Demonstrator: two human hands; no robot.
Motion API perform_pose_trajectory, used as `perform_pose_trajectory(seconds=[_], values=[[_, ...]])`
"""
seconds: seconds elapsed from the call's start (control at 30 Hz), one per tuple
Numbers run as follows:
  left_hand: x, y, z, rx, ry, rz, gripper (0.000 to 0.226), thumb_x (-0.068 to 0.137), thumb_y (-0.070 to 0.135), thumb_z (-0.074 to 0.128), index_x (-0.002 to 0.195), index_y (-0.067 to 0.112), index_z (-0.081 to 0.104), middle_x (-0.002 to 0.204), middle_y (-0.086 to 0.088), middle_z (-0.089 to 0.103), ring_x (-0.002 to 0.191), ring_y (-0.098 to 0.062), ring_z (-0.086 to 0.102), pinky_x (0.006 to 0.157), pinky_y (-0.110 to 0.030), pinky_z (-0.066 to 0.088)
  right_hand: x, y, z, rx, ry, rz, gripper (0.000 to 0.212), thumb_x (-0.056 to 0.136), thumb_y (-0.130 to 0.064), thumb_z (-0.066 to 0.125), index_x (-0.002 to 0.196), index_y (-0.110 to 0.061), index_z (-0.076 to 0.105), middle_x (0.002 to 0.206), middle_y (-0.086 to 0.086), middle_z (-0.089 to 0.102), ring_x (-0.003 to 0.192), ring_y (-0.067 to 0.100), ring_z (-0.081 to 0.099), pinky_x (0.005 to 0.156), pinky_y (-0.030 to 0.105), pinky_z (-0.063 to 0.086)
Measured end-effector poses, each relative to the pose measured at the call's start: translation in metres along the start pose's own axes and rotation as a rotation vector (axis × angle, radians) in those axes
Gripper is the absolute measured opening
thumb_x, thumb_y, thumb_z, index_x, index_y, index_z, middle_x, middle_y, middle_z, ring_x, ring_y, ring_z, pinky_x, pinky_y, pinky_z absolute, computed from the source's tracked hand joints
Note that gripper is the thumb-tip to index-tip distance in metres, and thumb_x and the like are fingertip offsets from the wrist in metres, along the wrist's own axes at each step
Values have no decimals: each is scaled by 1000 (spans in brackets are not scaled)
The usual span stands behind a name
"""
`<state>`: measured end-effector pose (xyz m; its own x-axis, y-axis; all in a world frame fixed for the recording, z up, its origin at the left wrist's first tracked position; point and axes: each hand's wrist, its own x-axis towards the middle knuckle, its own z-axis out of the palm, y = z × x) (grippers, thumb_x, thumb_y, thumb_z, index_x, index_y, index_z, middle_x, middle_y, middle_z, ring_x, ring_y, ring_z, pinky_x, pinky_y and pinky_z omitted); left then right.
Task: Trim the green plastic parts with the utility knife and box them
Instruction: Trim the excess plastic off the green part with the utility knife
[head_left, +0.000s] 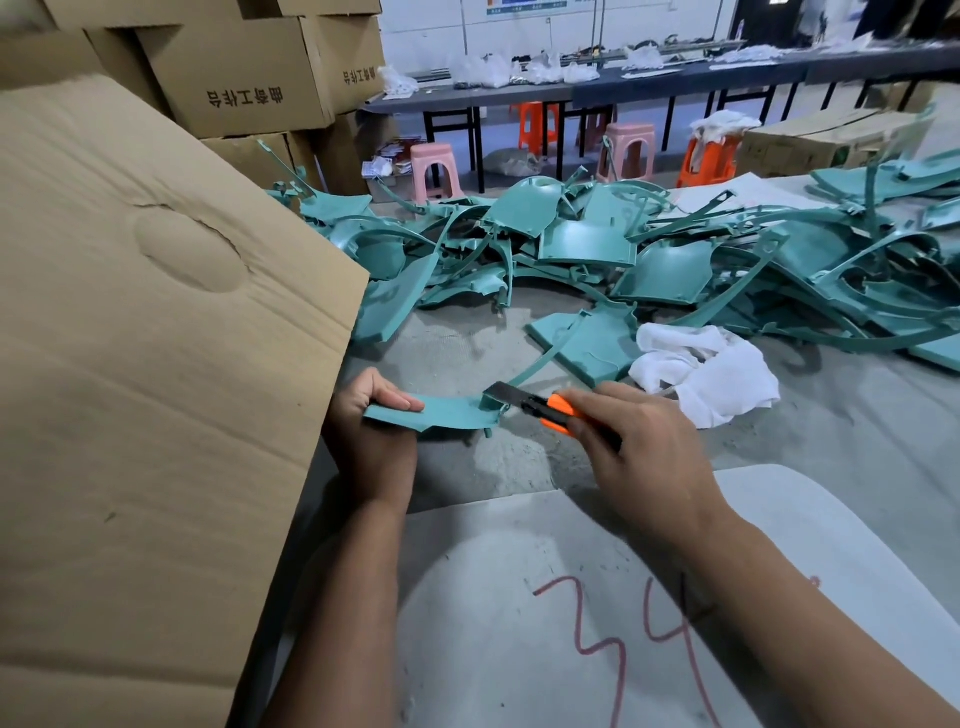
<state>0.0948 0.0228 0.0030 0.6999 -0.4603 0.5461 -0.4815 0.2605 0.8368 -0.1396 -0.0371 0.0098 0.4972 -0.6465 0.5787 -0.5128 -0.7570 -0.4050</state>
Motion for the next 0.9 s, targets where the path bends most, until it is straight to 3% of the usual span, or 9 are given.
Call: perform_pose_trajectory(seconds=[0.2,0.37,0.53,0.63,0.7,0.8,0.83,0.9], values=[[-4,6,0,68,38,-93,31,65,-10,38,55,15,51,57,8,62,65,-17,58,70,-32,47,-4,-9,-2,77,-86,-98,23,99,-22,64,119,-28,73,83,-12,60,76,14,58,62,37,47],[-5,8,4,96,83,-158,39,71,-13,42,53,20,49,60,2,65,65,-16,62,67,-24,48,-2,-15,6,25,4,-22,18,101,-20,63,115,-22,73,84,-8,61,74,20,58,62,42,49],[-11,14,13,180,156,-133,25,68,-2,45,55,12,61,58,6,64,60,-6,59,54,-18,39,-5,-23,7,9,58,17,21,97,-24,59,113,-27,73,81,-10,59,72,19,57,58,39,47],[-16,15,17,196,19,-20,22,67,-1,44,61,13,61,62,8,64,63,-2,58,56,-18,43,0,-17,7,-50,133,142,20,97,-20,62,112,-25,74,81,-8,62,72,21,57,59,40,49],[-16,15,18,260,-185,110,19,71,-4,56,68,14,62,71,3,67,71,-16,63,62,-33,51,0,-14,7,-88,149,179,20,97,-20,63,112,-26,74,81,-8,62,71,21,56,59,39,48],[-16,14,21,367,-465,305,10,85,22,74,90,15,70,87,1,69,82,-26,60,70,-39,50,-2,-14,6,-14,178,146,22,99,-23,59,114,-26,74,79,-9,60,69,19,55,58,40,48],[-15,13,22,364,-504,321,18,89,31,72,98,15,73,93,1,71,86,-26,61,74,-39,50,-2,-15,6,11,190,129,24,99,-24,57,116,-26,74,79,-9,60,70,18,55,59,40,48],[-14,11,22,337,-470,320,22,94,29,69,104,12,77,99,-1,75,91,-25,65,80,-40,53,-2,-16,6,42,195,99,26,100,-25,56,120,-28,73,80,-8,60,71,19,56,61,41,49]])
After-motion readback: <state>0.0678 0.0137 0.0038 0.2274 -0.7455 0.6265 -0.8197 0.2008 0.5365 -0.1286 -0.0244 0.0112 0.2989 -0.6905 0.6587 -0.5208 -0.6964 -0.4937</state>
